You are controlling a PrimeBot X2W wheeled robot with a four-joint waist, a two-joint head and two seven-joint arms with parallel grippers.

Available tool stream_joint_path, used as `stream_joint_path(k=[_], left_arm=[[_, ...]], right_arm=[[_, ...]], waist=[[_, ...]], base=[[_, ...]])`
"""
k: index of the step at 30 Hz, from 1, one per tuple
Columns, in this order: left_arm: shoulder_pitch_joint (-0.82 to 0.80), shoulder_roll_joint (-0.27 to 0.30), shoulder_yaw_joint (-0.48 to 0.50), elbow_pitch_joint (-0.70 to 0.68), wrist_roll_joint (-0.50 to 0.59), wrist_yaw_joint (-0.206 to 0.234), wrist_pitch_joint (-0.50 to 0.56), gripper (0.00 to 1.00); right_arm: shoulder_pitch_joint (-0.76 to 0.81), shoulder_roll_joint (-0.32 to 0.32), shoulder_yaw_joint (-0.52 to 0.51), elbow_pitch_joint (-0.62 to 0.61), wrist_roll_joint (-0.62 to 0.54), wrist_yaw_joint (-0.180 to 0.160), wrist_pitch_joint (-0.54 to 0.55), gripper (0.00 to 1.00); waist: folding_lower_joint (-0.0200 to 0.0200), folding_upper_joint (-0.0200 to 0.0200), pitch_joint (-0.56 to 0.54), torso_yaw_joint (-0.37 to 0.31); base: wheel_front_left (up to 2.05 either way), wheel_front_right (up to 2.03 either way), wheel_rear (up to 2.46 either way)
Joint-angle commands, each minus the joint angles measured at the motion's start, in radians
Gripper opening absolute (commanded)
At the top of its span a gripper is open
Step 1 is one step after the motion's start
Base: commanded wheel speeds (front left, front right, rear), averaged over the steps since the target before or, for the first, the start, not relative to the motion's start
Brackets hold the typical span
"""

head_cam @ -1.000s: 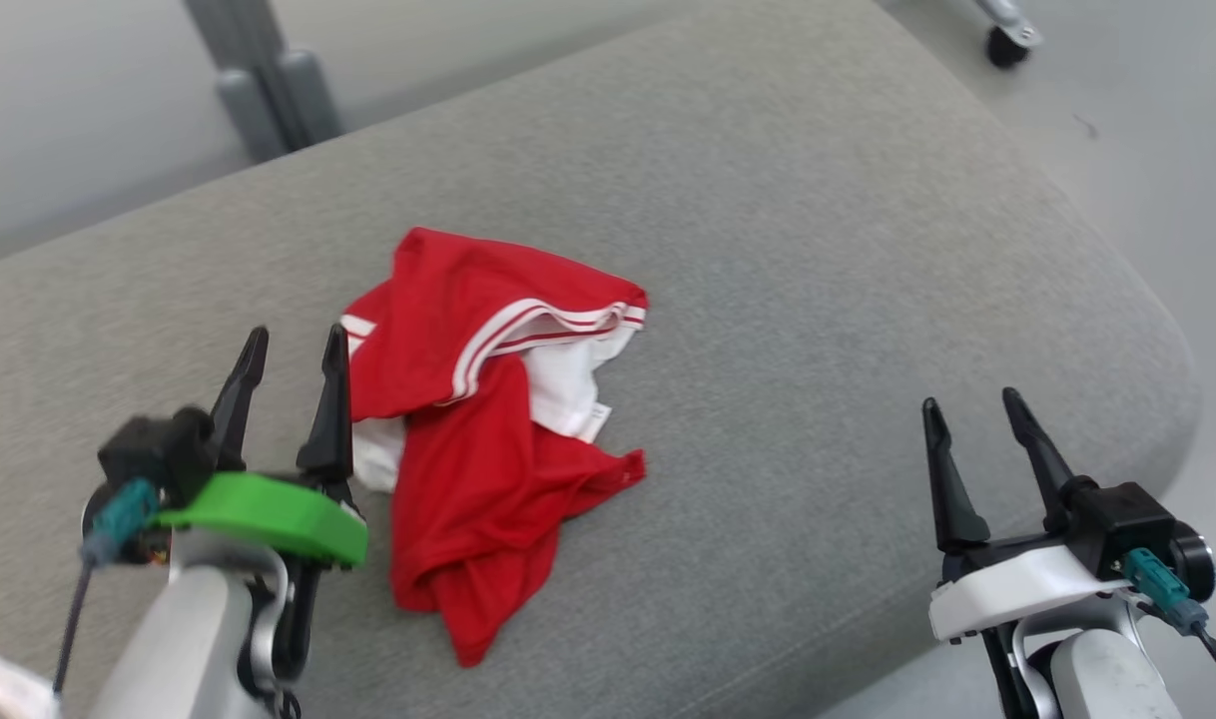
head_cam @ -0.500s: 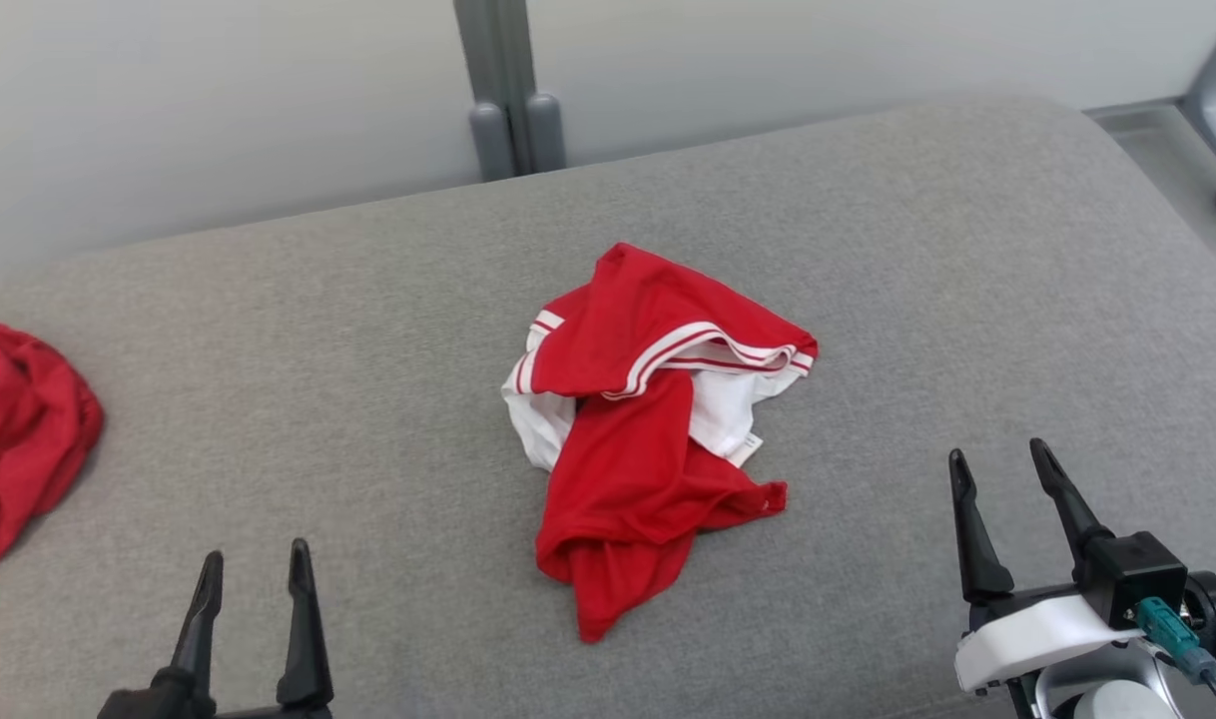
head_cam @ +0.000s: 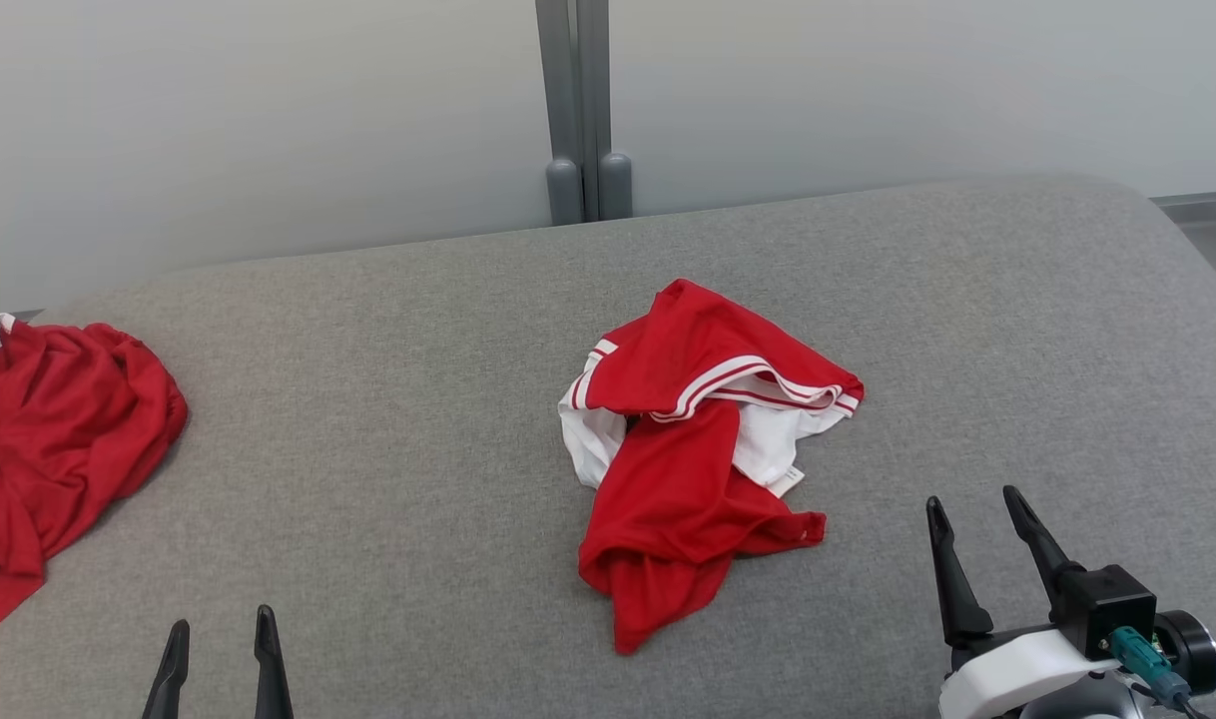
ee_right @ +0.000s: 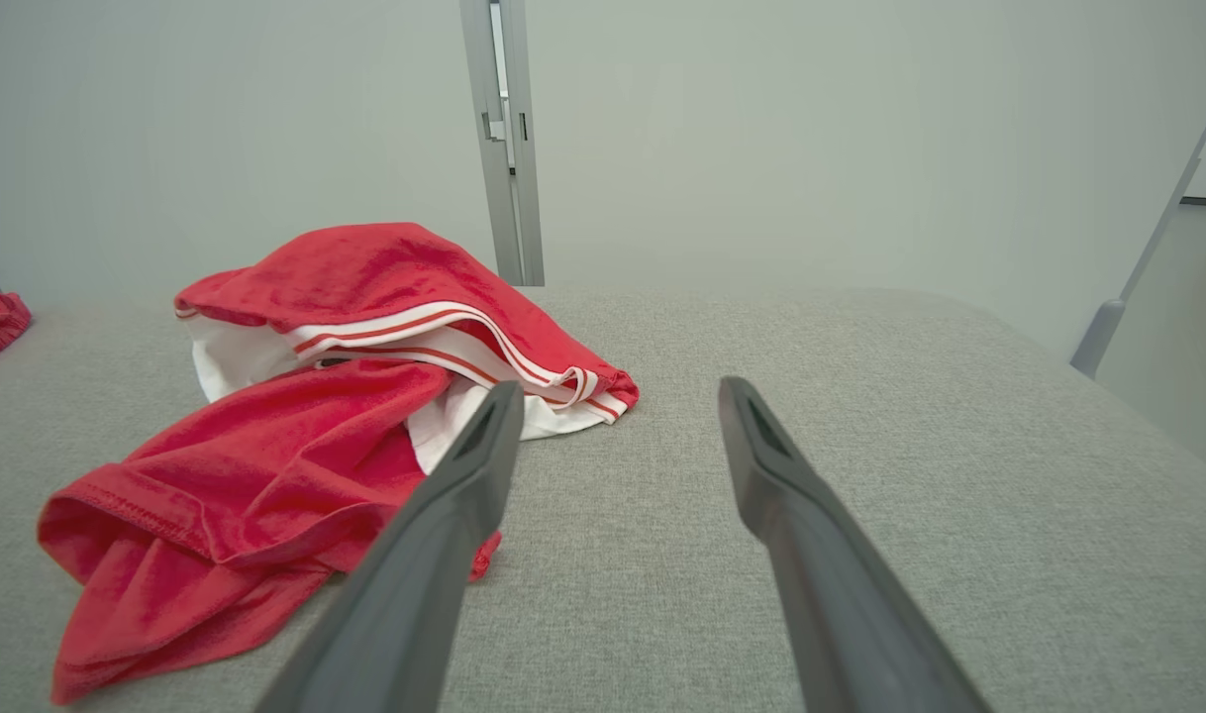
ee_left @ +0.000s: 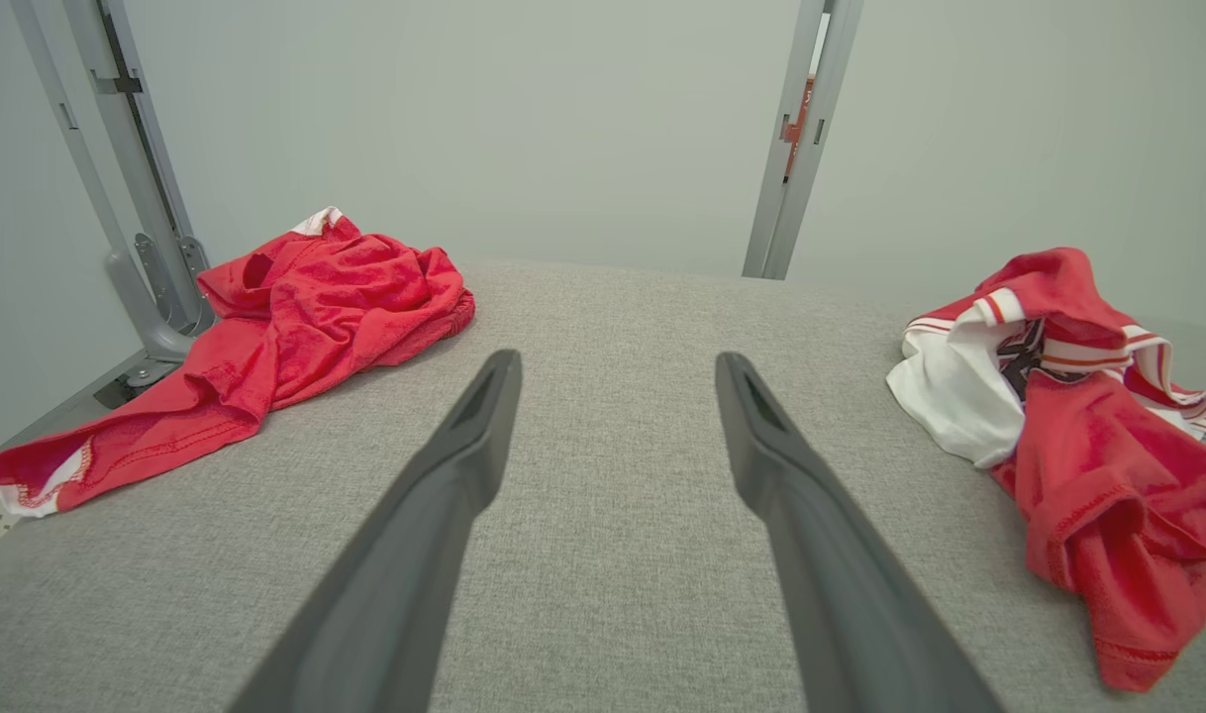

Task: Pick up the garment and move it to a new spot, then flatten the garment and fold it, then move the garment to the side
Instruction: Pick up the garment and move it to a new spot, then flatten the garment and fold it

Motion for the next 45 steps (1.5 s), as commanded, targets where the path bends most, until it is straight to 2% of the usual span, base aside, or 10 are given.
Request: stream_joint_path(k=[1, 9, 15, 19, 23, 28, 37, 42, 44, 45], left_arm=[[0.004, -0.001, 0.007, 0.002, -0.006, -0.003, 0.000, 1.00], [-0.015, -0.001, 0.000, 0.010, -0.015, -0.013, 0.000, 1.00], [-0.032, -0.001, -0.026, 0.012, -0.016, -0.017, 0.000, 1.00], [-0.041, -0.001, -0.041, 0.017, -0.022, -0.020, 0.000, 1.00], [-0.064, -0.001, -0.074, 0.027, -0.026, -0.024, 0.000, 1.00], [-0.091, -0.001, -0.109, 0.037, -0.033, -0.026, 0.000, 1.00], [-0.140, -0.001, -0.130, 0.042, -0.030, -0.028, 0.000, 1.00], [-0.158, -0.001, -0.138, 0.049, -0.035, -0.028, -0.001, 1.00], [-0.165, -0.001, -0.143, 0.054, -0.039, -0.029, -0.001, 1.00], [-0.165, -0.001, -0.145, 0.056, -0.042, -0.028, -0.001, 1.00]], right_arm=[[0.008, -0.003, 0.003, 0.004, 0.003, -0.001, -0.003, 1.00], [-0.016, -0.003, 0.009, 0.012, 0.007, -0.001, -0.003, 1.00], [-0.081, -0.002, 0.024, 0.048, 0.089, -0.001, -0.003, 1.00], [-0.201, -0.002, 0.073, 0.185, 0.172, -0.001, 0.057, 1.00], [-0.331, -0.003, 0.067, 0.330, 0.244, -0.001, 0.218, 1.00], [-0.468, -0.002, 0.095, 0.478, 0.269, 0.000, 0.372, 1.00], [-0.608, -0.003, 0.082, 0.705, 0.344, -0.001, 0.395, 1.00], [-0.659, -0.002, 0.151, 0.783, 0.425, -0.001, 0.354, 1.00], [-0.674, -0.002, 0.173, 0.804, 0.447, -0.001, 0.335, 0.00], [-0.683, -0.003, 0.182, 0.805, 0.460, -0.001, 0.323, 0.00]], waist=[[0.0001, 0.0000, 0.001, -0.003], [0.0001, 0.0000, 0.008, -0.011], [0.0001, 0.0000, 0.024, 0.000], [0.0001, 0.0000, 0.035, 0.014], [0.0001, 0.0000, 0.056, 0.043], [0.0001, 0.0000, 0.089, 0.083], [0.0001, 0.0000, 0.157, 0.133], [0.0001, 0.0000, 0.179, 0.141], [0.0001, 0.0000, 0.182, 0.139], [0.0001, 0.0000, 0.181, 0.137]], base=[[0.00, 0.00, 0.00], [0.00, 0.00, 0.00], [0.00, 0.00, 0.00], [0.00, 0.00, 0.00], [0.00, 0.00, 0.00], [0.00, 0.00, 0.00], [0.00, 0.00, 0.00], [0.00, 0.00, 0.00], [0.00, 0.00, 0.00], [0.00, 0.00, 0.00]])
